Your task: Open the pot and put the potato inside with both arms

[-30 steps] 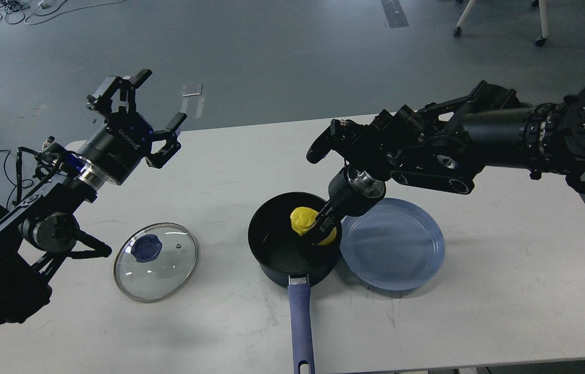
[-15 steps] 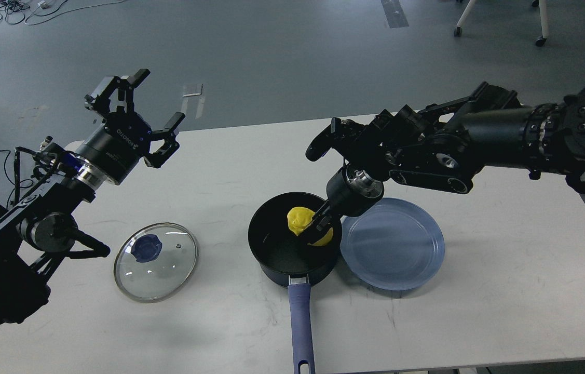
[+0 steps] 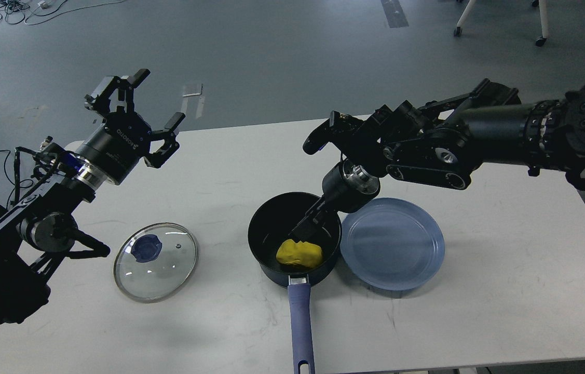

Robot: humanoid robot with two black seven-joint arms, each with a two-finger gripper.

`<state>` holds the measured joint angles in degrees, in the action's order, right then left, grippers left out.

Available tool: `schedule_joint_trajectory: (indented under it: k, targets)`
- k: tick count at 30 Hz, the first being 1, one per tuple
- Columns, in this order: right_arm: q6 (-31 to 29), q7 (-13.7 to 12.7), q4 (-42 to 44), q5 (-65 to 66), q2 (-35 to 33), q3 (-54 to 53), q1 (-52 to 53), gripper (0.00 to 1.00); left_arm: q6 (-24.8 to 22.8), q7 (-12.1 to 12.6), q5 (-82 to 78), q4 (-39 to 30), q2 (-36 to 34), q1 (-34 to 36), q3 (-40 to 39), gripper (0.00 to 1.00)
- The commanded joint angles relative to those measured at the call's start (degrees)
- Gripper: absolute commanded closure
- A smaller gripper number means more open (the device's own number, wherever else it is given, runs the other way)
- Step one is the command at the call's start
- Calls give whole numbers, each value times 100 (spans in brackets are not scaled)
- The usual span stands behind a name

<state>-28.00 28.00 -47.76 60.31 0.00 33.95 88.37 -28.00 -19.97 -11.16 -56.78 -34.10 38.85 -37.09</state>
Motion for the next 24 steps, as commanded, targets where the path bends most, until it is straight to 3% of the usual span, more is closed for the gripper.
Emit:
schedule_joint_trajectory:
  k: [1,3,11,19,24]
  targets:
    - [0,0,-49,-116,0,-108,277,11,0,2,0,0,-9,0,0,2]
    - [0,0,-93,-221,-113,-283,365,9,0,2,0,0,-9,0,0,2]
    - [0,0,-225,-1231,-1660,-1153,208,5,0,2,0,0,-17,-9,0,2]
    - [0,0,-391,-2838,-2978,-2706,-1345,4,0,2,0,0,44,-17,0,2]
    - [0,0,-629,-3831,-3339,-3656,-2593,4,0,2,-18,0,62,-70,0,2]
